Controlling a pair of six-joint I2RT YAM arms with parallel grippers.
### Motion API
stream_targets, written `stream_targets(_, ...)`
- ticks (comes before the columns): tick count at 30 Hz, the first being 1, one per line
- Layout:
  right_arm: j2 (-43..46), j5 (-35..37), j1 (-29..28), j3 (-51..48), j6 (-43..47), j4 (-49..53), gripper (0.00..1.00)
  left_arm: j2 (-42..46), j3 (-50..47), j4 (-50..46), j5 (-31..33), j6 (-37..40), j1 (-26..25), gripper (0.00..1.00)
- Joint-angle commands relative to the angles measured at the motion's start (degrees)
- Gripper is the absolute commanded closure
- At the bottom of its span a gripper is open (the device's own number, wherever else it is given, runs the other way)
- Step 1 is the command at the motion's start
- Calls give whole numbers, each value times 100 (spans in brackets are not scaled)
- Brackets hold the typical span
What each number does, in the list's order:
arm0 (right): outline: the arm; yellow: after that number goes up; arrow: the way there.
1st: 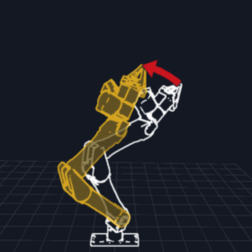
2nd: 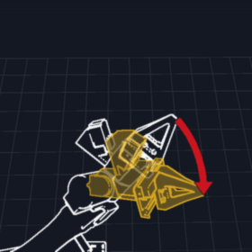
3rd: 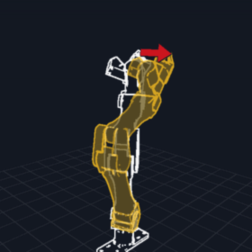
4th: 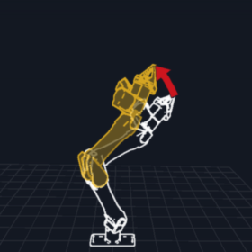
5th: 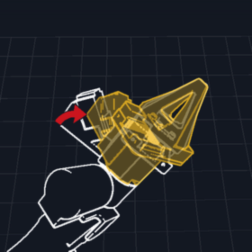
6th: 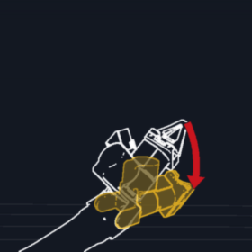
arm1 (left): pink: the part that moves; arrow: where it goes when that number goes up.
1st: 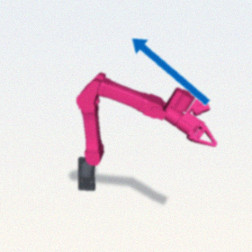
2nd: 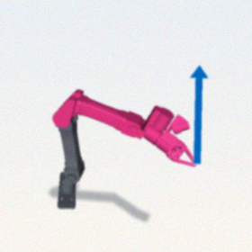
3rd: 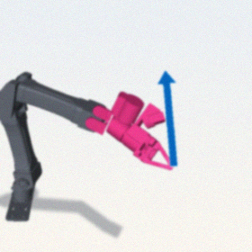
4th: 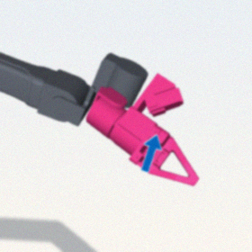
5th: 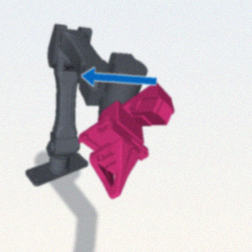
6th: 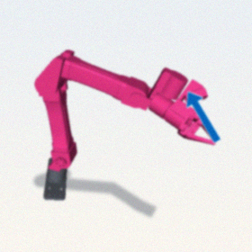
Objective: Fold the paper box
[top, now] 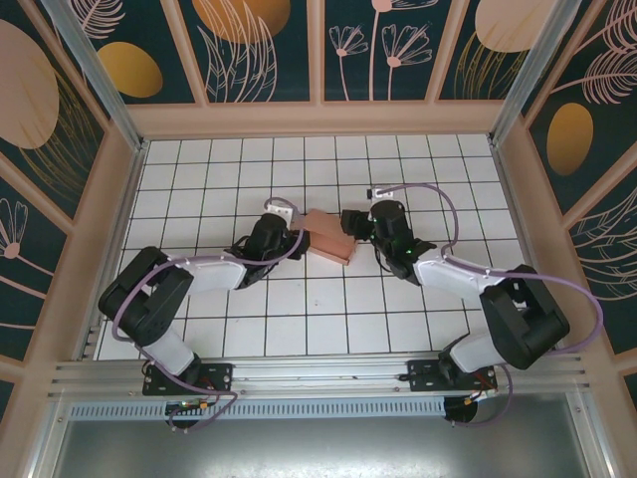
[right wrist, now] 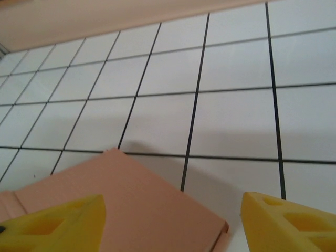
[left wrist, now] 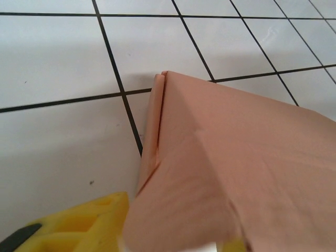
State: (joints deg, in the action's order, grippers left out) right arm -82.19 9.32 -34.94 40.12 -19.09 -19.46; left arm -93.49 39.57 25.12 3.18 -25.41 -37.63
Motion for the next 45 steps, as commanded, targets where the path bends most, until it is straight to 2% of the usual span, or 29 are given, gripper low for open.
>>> stream_targets(1, -135, -166, 31, 145, -181, 29, 31, 428, -279, 133, -143, -16, -48, 47)
stream_targets(7, -417, -276, 23, 21, -192, 40, 31, 1784, -1347, 633, -336, -19, -44, 18)
stream_targets(11, -610, -258, 15, -271, -36, -193, 31, 2527, -1319, 458, -295, -398, 48, 2)
stream_targets(15, -1012, -38, 5, -432, 214, -310, 31, 2385, -843, 227, -596, -1017, 378, 2)
stream_targets(18, -1224, 137, 12, -457, 371, -374, 30, 1787, -272, -375, -619, -1259, 518, 7)
stream_targets(22, -1319, 175, 134, -400, 485, -414, 30, 742, 446, -1018, -712, -1270, 532, 20)
stream_targets(26, -1278, -433, 524, -384, 540, -605, 30, -214, 934, -954, -1370, -1376, 528, 31)
stream_targets(29, -1229, -1022, 851, -284, 697, -688, 30, -643, 1109, -825, -1604, -1512, 520, 39)
stream_targets(34, -1000, -1548, 1113, -83, 752, -644, 30, -802, 1125, -522, -1742, -1677, 522, 43)
stream_targets(38, -677, -2057, 1287, -250, 249, -850, 30, -943, 1200, -449, -1834, -1717, 521, 43)
stream_targets(42, -451, -2232, 1348, -399, -206, -819, 30, -1135, 1288, -306, -1968, -1790, 520, 44)
stream_targets(45, -265, -2347, 1400, -602, -541, -927, 30, -1336, 1418, -326, -2027, -1751, 523, 51)
